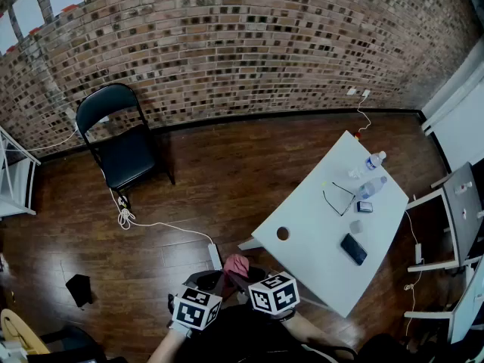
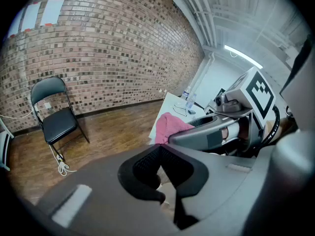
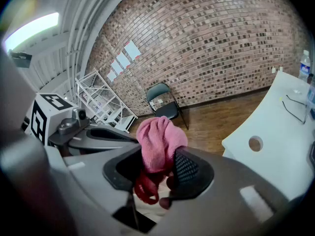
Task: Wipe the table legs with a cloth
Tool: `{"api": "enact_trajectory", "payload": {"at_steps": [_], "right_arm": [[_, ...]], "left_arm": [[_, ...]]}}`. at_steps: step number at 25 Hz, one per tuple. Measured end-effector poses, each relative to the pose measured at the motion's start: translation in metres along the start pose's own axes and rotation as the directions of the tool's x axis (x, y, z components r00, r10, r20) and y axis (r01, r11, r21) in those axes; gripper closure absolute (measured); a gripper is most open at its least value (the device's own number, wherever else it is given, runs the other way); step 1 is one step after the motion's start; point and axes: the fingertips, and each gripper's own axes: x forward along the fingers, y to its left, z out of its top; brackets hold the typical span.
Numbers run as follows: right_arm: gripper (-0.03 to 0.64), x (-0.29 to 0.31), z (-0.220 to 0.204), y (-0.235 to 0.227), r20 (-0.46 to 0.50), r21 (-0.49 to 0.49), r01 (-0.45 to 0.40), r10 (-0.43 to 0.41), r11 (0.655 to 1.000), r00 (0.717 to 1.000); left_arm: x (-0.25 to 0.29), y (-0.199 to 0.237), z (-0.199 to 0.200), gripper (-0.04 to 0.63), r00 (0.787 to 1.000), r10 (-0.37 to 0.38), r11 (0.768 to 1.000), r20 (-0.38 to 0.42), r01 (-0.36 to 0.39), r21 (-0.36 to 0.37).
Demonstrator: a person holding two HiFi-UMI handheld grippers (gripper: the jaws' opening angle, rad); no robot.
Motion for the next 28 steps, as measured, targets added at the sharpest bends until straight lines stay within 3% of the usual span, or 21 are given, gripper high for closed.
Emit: {"api": "enact_trajectory", "payload": {"at_steps": [14, 28], "right_arm": [[0.48, 0.0, -0.016, -0.02, -0.036, -0.03, 0.054, -0.055, 0.998, 0.998], [0.48, 0.035, -0.043, -0.088, -0.122, -0.017, 0.156, -0.156, 0.988, 0.98]], "left_arm": [[0.005, 0.001, -0.012, 0.594, 0.999, -0.008, 1.0, -0.038, 0.008, 0.015], [0.024, 0.015, -0.05, 0.594, 0.994, -0.003, 0.998, -0.108, -0.003, -0.055]]}}
